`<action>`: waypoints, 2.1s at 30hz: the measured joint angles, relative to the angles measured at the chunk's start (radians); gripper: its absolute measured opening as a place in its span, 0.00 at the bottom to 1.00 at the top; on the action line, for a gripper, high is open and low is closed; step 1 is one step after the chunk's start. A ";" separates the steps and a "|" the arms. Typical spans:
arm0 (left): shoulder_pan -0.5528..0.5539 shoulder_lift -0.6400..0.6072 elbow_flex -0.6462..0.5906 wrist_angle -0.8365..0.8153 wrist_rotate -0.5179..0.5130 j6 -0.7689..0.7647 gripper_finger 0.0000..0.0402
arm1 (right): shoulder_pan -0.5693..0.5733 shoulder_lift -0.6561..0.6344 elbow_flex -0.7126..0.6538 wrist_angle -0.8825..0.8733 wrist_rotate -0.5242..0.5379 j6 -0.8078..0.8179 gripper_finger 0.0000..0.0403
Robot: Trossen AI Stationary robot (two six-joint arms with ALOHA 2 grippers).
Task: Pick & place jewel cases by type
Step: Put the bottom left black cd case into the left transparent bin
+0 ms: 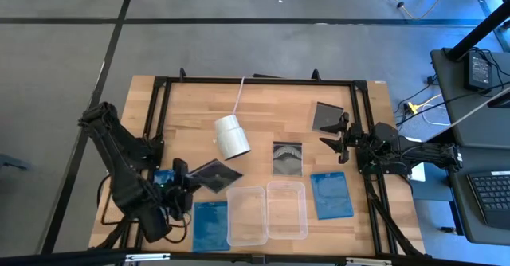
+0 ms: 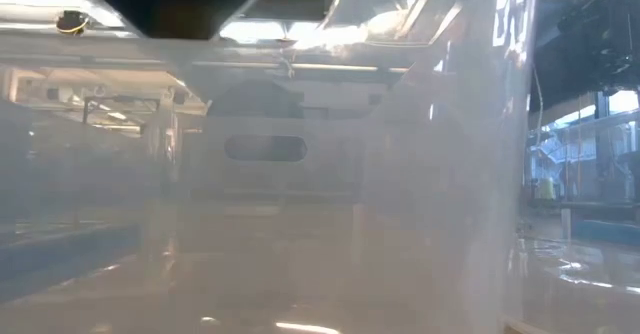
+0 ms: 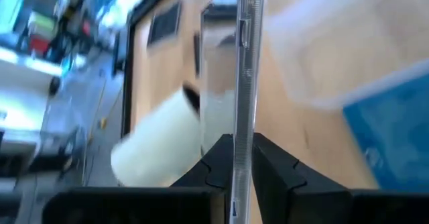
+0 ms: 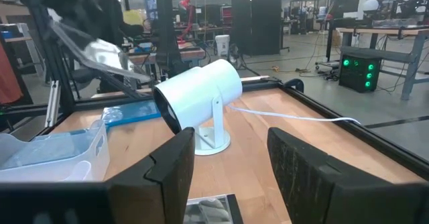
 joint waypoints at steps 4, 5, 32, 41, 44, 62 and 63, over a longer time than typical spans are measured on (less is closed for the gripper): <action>0.031 -0.002 0.022 0.214 0.063 0.298 0.08 | 0.000 0.000 0.000 0.000 0.000 0.000 0.48; 0.044 -0.001 0.022 0.273 0.097 0.374 0.08 | 0.000 0.000 0.000 0.000 0.000 0.000 0.48; 0.349 0.190 0.021 0.539 0.750 1.165 0.10 | 0.000 0.000 0.000 0.001 0.000 -0.003 0.48; 0.342 0.291 0.020 0.510 0.629 1.172 0.11 | 0.000 0.000 0.000 0.001 0.000 -0.003 0.48; 0.342 0.313 0.020 0.508 0.631 1.174 0.12 | 0.000 0.000 0.000 0.001 0.000 -0.003 0.48; 0.342 0.332 0.021 0.512 0.566 1.130 0.14 | 0.000 0.000 0.000 0.000 0.000 -0.003 0.48; 0.342 0.332 0.021 0.512 0.566 1.124 0.14 | 0.000 0.000 0.000 0.000 0.000 -0.003 0.48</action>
